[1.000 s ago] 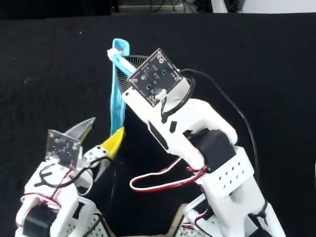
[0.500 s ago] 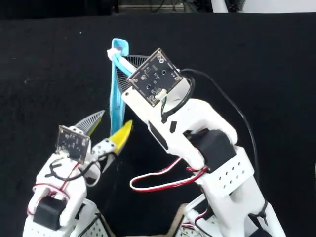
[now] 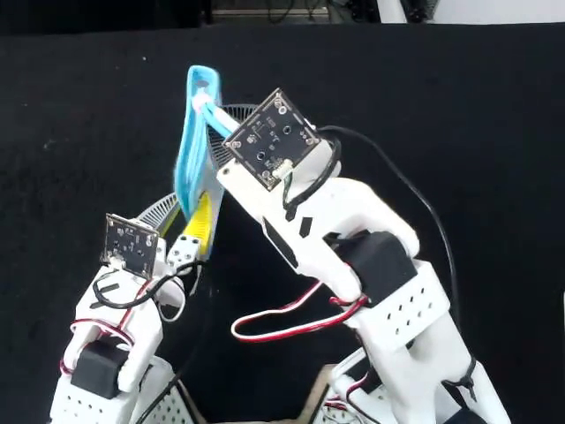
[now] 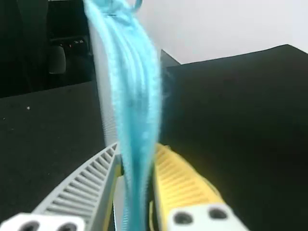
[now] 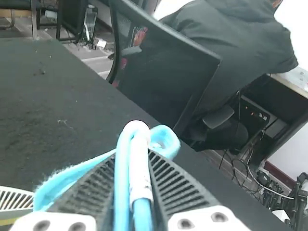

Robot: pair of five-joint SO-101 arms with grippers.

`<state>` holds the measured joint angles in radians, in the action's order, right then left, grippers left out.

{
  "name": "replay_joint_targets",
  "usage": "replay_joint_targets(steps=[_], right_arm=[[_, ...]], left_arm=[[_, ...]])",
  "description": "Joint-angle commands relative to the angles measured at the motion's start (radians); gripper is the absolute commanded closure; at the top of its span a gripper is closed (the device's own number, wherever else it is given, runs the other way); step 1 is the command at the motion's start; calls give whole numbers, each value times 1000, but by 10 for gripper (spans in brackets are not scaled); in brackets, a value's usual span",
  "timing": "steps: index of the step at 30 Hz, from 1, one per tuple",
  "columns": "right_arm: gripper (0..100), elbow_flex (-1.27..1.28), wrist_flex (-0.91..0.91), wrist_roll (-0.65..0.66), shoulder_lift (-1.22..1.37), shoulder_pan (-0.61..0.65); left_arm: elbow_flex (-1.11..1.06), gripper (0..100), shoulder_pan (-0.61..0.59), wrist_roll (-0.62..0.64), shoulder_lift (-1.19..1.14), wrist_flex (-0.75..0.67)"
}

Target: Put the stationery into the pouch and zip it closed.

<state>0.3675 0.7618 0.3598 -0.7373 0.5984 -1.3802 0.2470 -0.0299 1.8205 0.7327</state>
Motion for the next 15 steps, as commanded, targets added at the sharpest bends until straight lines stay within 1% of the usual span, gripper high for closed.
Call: replay_joint_targets(steps=[1,3,9,15], right_arm=[[987,7,-31,-2,-36,-18],[987,8,-31,-2,-36,-44],[987,2,-31,-2,-50,-140],[988,5,-31,-2,-53,-247]], left_arm=[[44,972,-7,-28,5,25],[71,971,-7,-54,5,75],[199,970,-16,-203,5,259],[308,970,-16,-321,5,445]])
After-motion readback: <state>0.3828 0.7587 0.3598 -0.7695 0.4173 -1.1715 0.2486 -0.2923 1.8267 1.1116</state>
